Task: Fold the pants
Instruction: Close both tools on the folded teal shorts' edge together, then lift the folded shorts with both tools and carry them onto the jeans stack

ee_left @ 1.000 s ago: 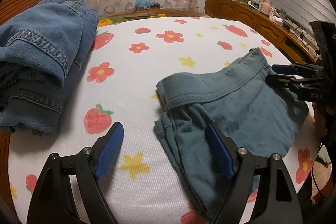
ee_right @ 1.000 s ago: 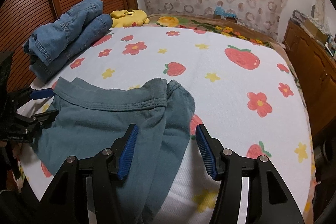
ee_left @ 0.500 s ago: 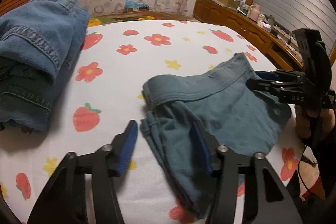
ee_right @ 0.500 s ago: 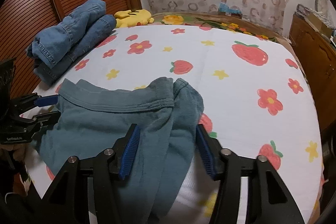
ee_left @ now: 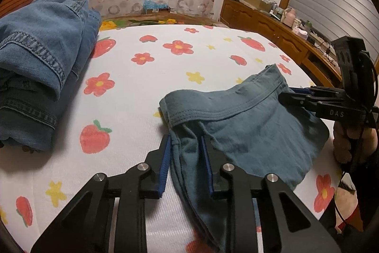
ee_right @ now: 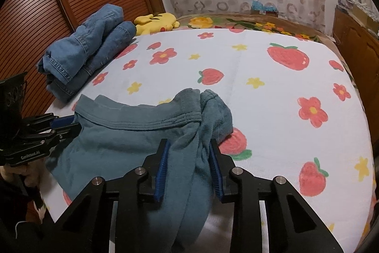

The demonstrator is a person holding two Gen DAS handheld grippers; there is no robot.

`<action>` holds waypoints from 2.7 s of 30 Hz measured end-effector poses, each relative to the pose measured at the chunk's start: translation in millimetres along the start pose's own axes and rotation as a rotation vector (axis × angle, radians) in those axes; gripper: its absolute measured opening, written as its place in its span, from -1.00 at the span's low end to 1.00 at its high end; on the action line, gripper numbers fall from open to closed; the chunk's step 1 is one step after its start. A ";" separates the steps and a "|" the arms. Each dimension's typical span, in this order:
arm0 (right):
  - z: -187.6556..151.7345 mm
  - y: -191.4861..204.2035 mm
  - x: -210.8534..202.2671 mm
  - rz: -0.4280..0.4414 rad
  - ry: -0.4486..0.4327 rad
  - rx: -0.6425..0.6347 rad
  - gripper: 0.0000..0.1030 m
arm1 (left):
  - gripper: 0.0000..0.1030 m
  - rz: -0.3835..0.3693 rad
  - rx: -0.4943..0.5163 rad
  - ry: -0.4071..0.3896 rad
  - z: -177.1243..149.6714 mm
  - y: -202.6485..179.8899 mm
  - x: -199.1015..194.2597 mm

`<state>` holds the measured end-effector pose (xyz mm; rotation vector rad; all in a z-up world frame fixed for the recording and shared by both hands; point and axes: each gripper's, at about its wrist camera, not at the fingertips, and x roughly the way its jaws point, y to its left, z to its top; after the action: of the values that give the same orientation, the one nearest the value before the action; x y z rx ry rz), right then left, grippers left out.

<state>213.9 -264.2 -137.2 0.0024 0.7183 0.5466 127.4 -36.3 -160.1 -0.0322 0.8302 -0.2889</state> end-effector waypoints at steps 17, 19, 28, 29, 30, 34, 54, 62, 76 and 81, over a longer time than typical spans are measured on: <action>2.3 12.6 -16.2 0.034 -0.053 -0.025 -0.73 | -0.80 -0.029 0.001 -0.043 0.5 -2.1 -12.5; 4.7 17.3 -24.4 0.041 -0.076 -0.039 -0.74 | -0.81 -0.042 0.004 -0.063 2.4 -5.0 -20.3; 26.6 48.2 -63.5 0.040 -0.181 -0.146 -0.75 | -0.82 -0.055 0.011 -0.194 21.2 -13.2 -68.8; 30.6 50.2 -68.6 0.041 -0.193 -0.155 -0.75 | -0.82 -0.053 0.012 -0.208 24.1 -12.5 -74.2; 34.5 52.8 -71.9 0.042 -0.205 -0.164 -0.75 | -0.83 -0.051 0.011 -0.220 26.8 -11.5 -78.5; 57.7 63.4 -81.8 0.044 -0.245 -0.213 -0.75 | -0.83 -0.029 0.002 -0.286 41.8 -1.7 -99.8; 210.4 113.2 -9.8 0.165 -0.286 -0.438 -0.75 | -0.83 0.174 -0.107 -0.431 90.5 88.3 -152.5; 265.0 138.2 41.4 0.175 -0.234 -0.546 -0.75 | -0.83 0.220 -0.209 -0.421 86.5 129.9 -141.8; 314.8 199.0 154.5 0.190 -0.148 -0.643 -0.75 | -0.82 0.321 -0.345 -0.335 57.4 185.1 -115.8; 304.2 190.7 158.2 0.168 -0.149 -0.596 -0.51 | -0.69 0.331 -0.358 -0.318 55.5 188.2 -114.2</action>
<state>411.6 30.4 30.4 -0.4508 0.3911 0.8964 140.5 170.1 -66.5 -0.2668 0.5499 0.1767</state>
